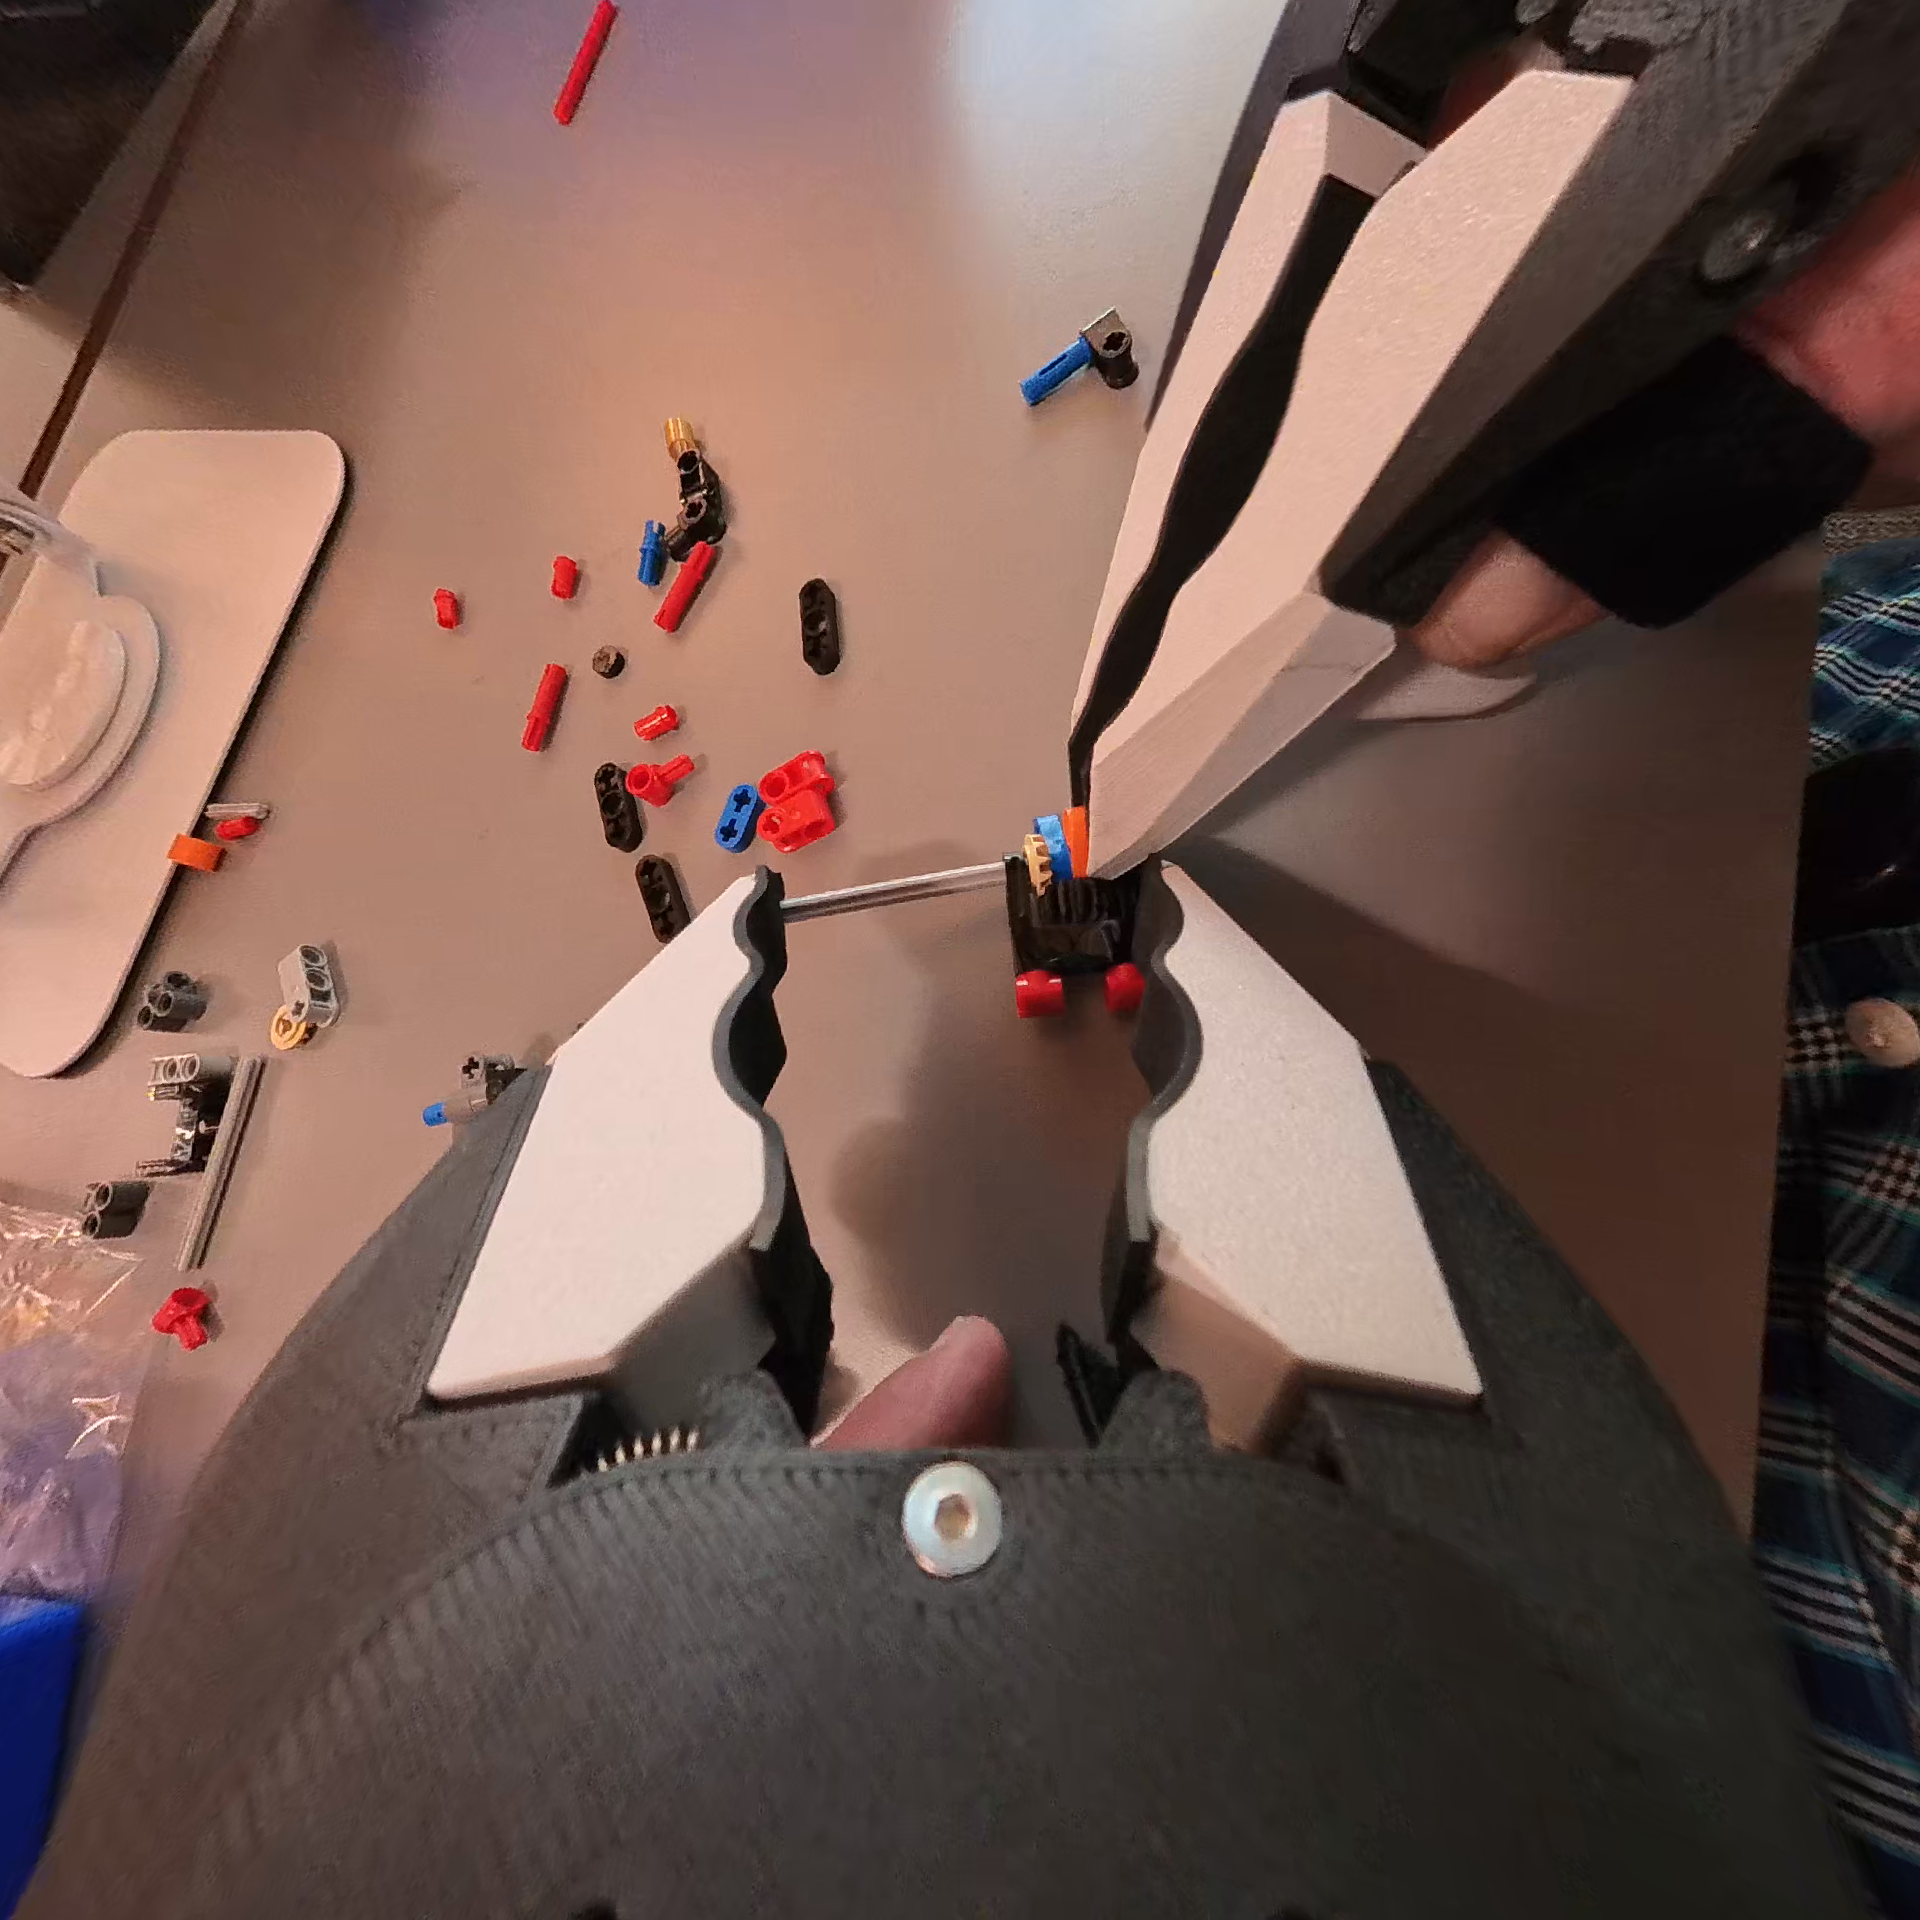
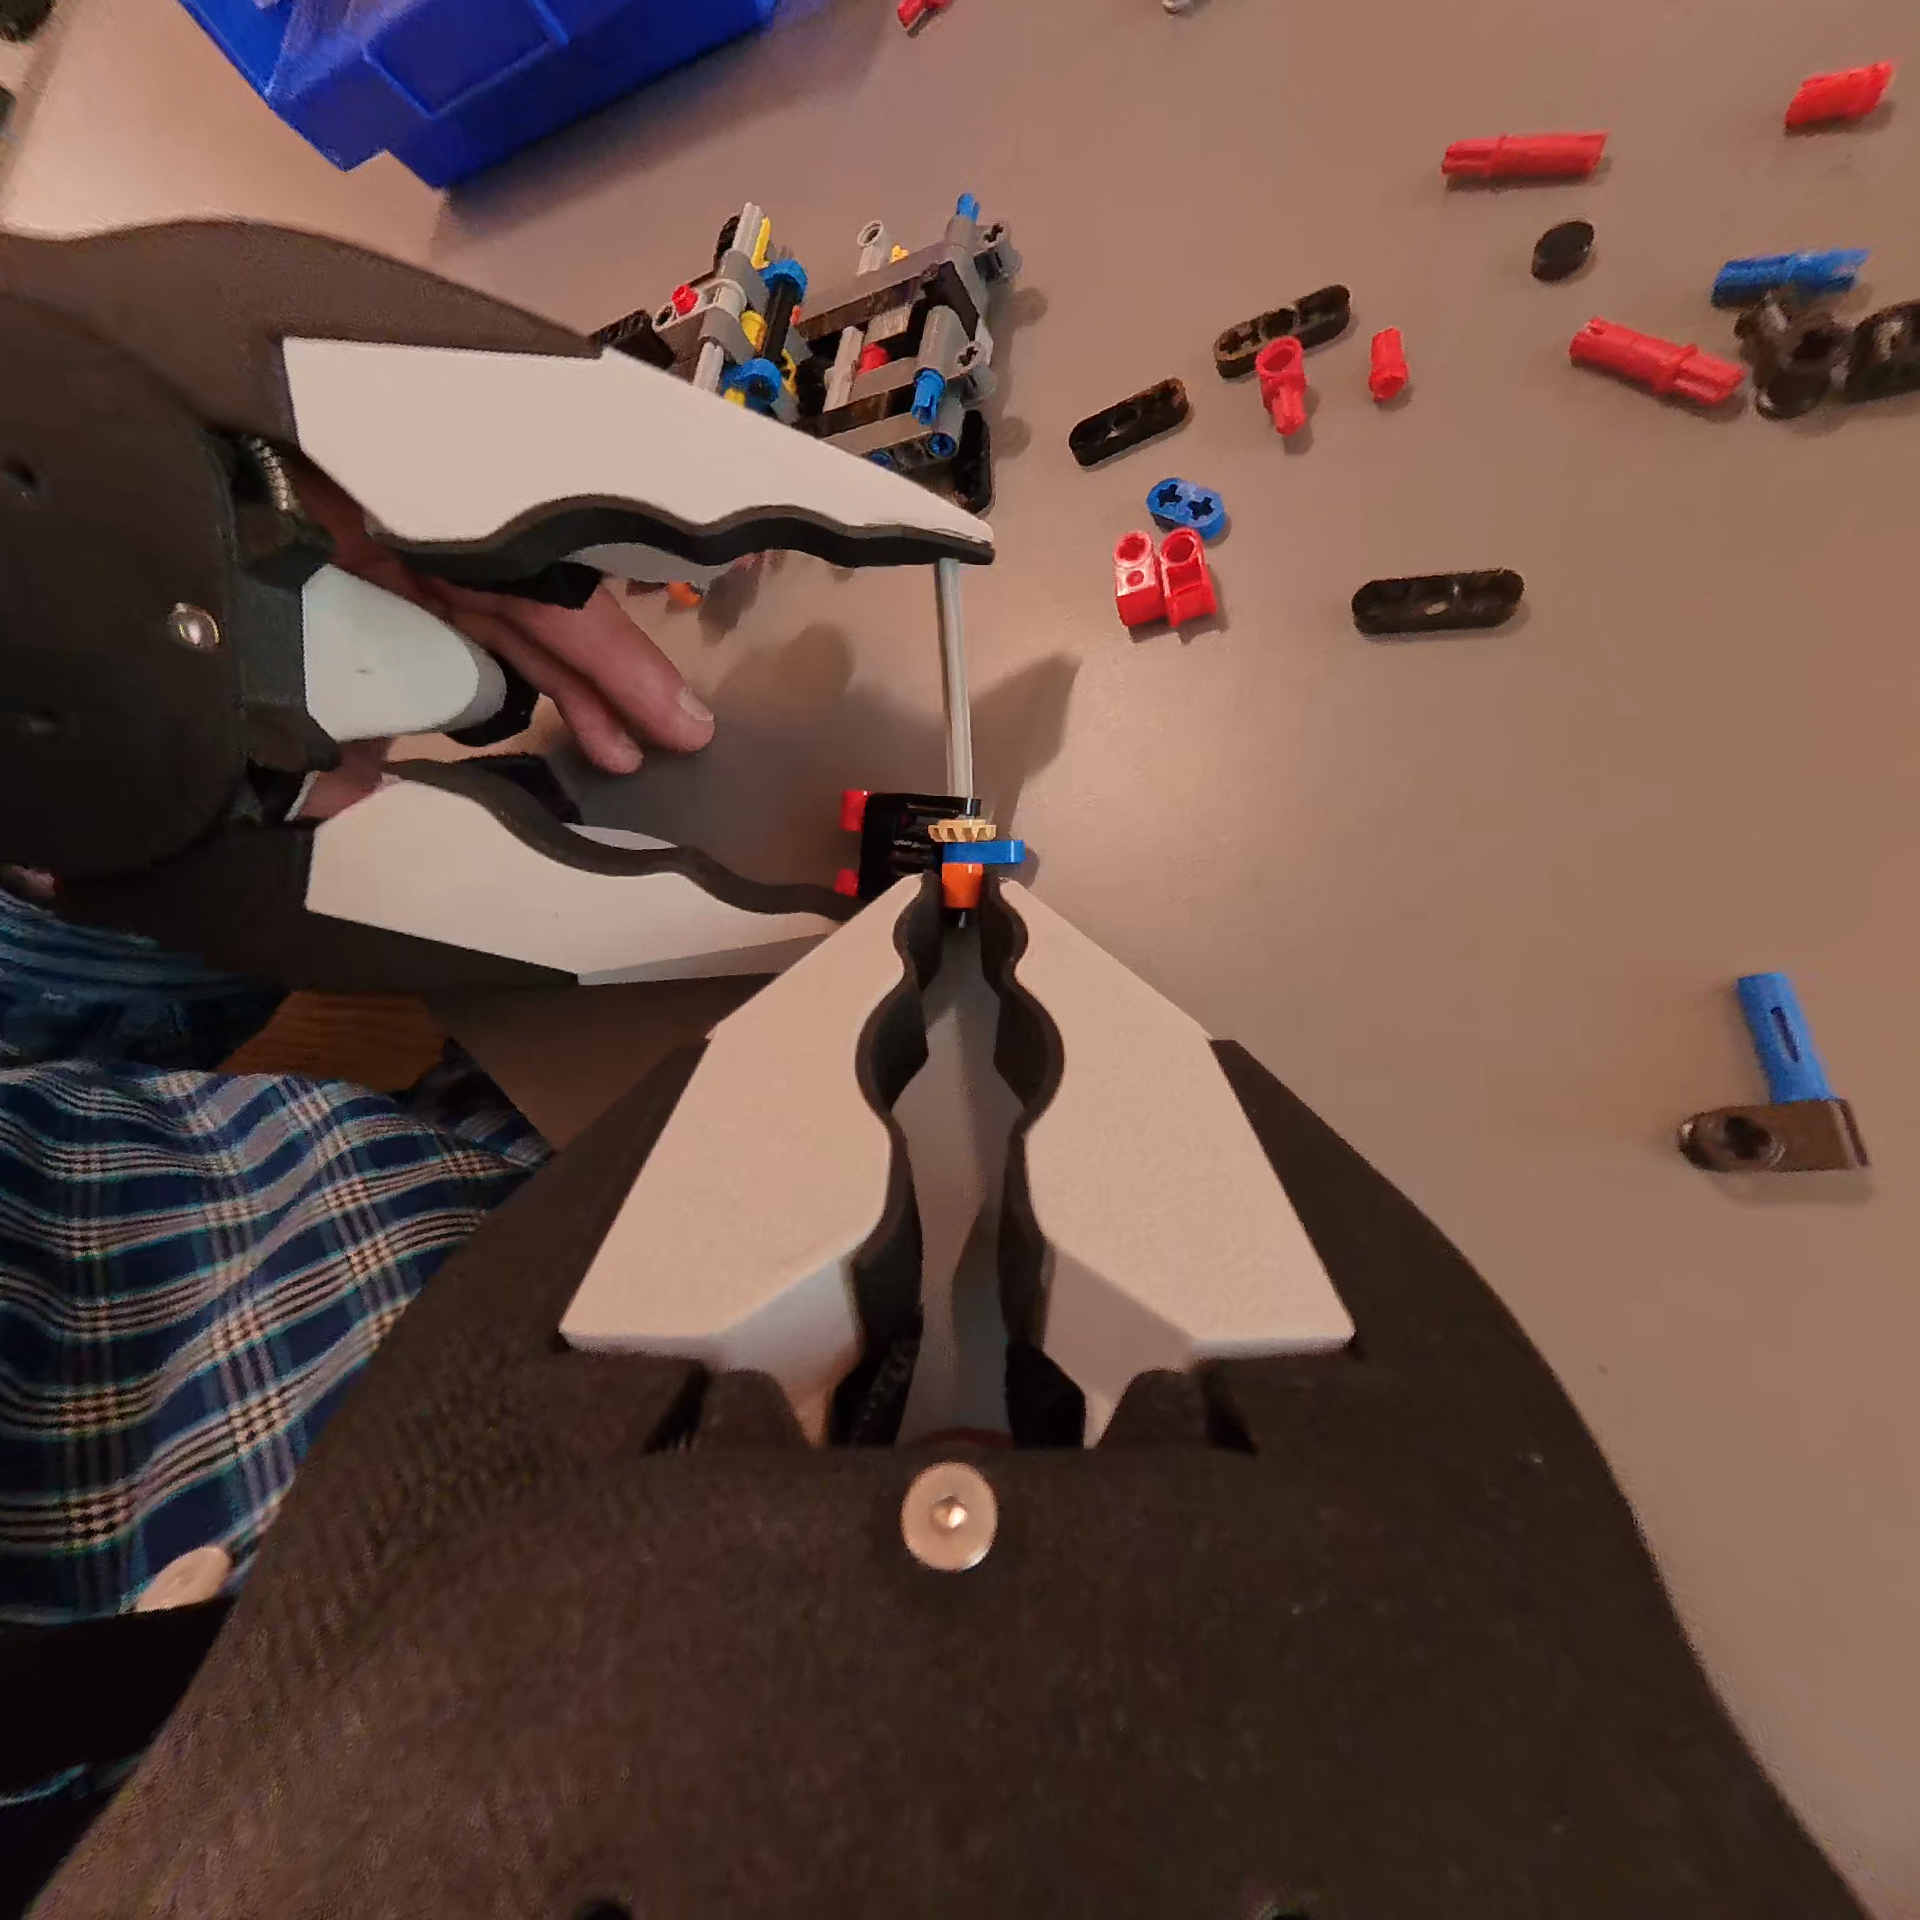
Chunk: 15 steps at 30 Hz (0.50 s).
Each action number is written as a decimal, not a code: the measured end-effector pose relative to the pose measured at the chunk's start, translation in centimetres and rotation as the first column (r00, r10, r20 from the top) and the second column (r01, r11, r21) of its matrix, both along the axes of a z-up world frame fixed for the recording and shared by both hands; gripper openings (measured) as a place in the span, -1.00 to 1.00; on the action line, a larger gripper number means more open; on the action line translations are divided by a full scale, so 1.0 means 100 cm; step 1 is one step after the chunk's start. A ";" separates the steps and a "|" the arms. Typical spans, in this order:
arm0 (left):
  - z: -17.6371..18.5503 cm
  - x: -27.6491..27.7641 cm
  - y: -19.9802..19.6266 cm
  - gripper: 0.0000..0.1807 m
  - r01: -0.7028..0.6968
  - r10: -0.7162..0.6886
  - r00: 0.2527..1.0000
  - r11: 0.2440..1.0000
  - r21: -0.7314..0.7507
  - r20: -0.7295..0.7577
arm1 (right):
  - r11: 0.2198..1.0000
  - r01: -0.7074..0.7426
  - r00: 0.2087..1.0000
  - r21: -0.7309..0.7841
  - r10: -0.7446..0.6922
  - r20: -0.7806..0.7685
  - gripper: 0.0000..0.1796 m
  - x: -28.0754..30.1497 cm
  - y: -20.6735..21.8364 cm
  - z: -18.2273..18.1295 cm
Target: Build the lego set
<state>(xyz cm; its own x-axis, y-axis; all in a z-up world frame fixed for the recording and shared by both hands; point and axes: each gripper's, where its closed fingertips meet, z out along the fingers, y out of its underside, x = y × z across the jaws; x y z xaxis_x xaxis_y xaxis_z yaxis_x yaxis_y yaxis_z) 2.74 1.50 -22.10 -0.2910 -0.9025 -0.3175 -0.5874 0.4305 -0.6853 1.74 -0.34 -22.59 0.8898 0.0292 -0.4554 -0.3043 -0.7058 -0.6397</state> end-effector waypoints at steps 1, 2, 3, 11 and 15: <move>0.000 0.000 0.000 -0.26 -0.004 0.004 1.000 1.000 0.003 0.002 | 1.000 0.008 1.000 -0.005 -0.008 -0.013 -0.96 0.000 0.000 0.000; 0.000 0.000 0.000 -0.26 -0.003 0.003 1.000 1.000 0.011 0.006 | 1.000 0.014 1.000 -0.006 -0.014 -0.012 -0.96 0.000 0.000 0.000; 0.000 0.000 0.000 -0.26 -0.004 0.004 1.000 1.000 0.011 0.008 | 1.000 0.023 0.999 -0.007 -0.023 -0.022 -0.96 0.000 0.000 0.000; 0.001 0.001 -0.001 -0.26 0.017 -0.018 1.000 1.000 0.025 0.019 | 0.998 0.067 0.997 -0.008 -0.067 -0.038 -0.96 0.000 -0.001 0.000; 0.001 0.002 -0.002 -0.26 0.032 -0.033 0.999 0.999 0.026 0.014 | 0.998 0.063 0.998 -0.001 -0.063 -0.029 -0.96 0.000 -0.001 0.000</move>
<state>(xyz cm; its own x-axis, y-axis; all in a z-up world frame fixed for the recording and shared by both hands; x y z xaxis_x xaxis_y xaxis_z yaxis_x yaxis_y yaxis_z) 2.91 1.34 -22.05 -0.3152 -0.8841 -0.3449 -0.5632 0.4668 -0.6818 1.77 -0.39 -22.58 0.8761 -0.0267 -0.4814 -0.3670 -0.6845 -0.6299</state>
